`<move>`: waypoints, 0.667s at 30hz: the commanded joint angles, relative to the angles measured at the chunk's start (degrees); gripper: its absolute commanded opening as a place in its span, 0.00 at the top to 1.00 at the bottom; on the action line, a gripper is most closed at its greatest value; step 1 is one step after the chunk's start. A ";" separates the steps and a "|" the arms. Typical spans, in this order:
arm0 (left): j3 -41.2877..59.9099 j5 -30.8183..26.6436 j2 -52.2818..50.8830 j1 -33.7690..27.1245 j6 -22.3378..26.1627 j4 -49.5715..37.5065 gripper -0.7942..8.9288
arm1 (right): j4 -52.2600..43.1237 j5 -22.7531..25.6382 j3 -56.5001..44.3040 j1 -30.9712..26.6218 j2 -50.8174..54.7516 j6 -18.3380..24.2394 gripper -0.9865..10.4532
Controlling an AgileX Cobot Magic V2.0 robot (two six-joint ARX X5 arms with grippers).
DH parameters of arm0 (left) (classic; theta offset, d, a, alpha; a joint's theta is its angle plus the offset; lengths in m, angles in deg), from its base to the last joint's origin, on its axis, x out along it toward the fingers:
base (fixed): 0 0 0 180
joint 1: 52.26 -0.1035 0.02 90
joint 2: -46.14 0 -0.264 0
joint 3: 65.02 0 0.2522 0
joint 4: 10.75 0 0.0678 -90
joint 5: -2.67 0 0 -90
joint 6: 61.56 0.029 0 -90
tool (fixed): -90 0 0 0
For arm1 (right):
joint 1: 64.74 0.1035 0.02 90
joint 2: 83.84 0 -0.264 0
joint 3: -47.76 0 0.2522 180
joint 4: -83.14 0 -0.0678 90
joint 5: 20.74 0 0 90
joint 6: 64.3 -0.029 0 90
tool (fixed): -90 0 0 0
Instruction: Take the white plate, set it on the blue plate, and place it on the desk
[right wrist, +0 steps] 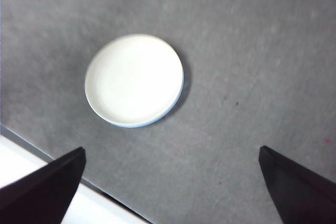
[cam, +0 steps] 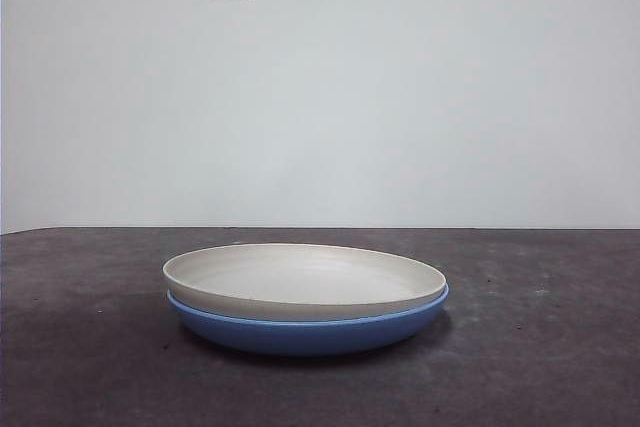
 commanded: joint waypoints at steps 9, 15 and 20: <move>-0.68 0.37 0.26 0.24 0.17 -0.20 0.25 | 4.00 -3.56 1.07 0.35 9.22 0.55 0.37; -0.68 0.37 0.26 0.24 0.17 -0.24 0.25 | 4.00 -3.63 1.07 0.35 9.29 0.57 0.37; -0.68 0.35 0.26 0.24 0.77 -0.26 0.71 | 4.00 -3.45 1.07 0.35 9.29 0.59 0.76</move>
